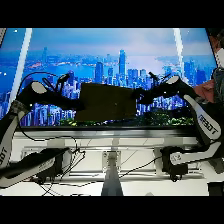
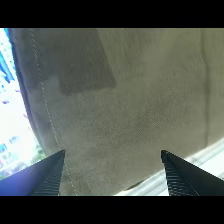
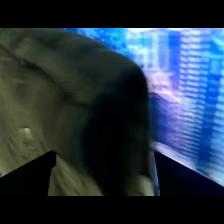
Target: Fold the clothes and pants, and hang the long-sleeved shirts on hangers.
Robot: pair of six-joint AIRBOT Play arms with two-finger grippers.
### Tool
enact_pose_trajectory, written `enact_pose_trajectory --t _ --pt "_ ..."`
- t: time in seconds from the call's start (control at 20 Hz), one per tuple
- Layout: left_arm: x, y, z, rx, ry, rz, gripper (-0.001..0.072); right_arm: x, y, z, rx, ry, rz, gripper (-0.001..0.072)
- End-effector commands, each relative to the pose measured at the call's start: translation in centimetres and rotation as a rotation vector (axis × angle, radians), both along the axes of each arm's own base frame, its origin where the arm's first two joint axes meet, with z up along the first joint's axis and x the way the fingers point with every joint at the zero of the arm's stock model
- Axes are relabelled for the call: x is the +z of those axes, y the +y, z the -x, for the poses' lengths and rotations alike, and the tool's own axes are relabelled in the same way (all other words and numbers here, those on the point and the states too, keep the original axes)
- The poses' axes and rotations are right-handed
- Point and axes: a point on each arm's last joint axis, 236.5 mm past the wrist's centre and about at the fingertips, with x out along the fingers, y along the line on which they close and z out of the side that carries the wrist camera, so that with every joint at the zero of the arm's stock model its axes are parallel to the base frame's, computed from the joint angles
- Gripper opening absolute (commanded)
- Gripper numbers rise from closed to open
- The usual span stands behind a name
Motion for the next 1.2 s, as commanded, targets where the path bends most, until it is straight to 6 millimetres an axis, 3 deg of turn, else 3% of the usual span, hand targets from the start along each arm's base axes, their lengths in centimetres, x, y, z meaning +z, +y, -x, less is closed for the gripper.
enact_pose_trajectory --t 0.0,0.05,0.2,0.25,0.35,0.5,0.7,0.8,0.95,1.05,1.15 --pt "-0.1 0.2 -1.2 0.028 -0.044 -0.009 0.069 -2.0 2.7 0.1 0.068 -0.043 0.021 0.0603" --pt "-0.1 0.3 -1.7 0.037 -0.059 -0.013 0.069 -1.5 3.2 0.0 0.115 -0.075 0.018 0.051" --pt "-0.1 0.6 -2.9 0.064 -0.104 -0.022 0.069 0.7 4.4 -1.7 0.183 -0.169 -0.004 0.0114" --pt "0.0 0.6 -3.3 0.07 -0.118 -0.025 0.069 1.6 4.5 -2.8 0.189 -0.206 -0.003 0.0071" --pt "0.4 1.5 -4.1 0.035 -0.164 -0.066 0.069 3.9 3.9 -5.0 0.224 -0.313 0.047 0.0046" --pt "3.0 4.2 -7.1 -0.03 -0.294 -0.202 0.0689 8.7 0.2 -8.3 0.262 -0.491 0.26 0.0046" --pt "11.2 7.8 -11.9 -0.064 -0.559 -0.387 0.0688 19.0 -8.2 -11.2 0.125 -0.708 0.635 0.0045" --pt "16.3 9.2 -13.2 -0.053 -0.695 -0.458 0.0688 25.0 -12.1 -10.3 -0.013 -0.786 0.76 0.0045" --pt "23.6 9.9 -13.7 0.006 -0.916 -0.489 0.0688 32.2 -18.6 -6.6 -0.24 -0.848 0.931 0.0045" --pt "26.3 9.7 -12.9 0.031 -0.989 -0.469 0.0688 34.7 -25.5 -2.4 -0.461 -0.764 1.062 0.0045" --pt "27.6 8.8 -12.1 0.05 -1.017 -0.418 0.0688 36.1 -33.4 3.5 -0.739 -0.604 1.209 0.0045"
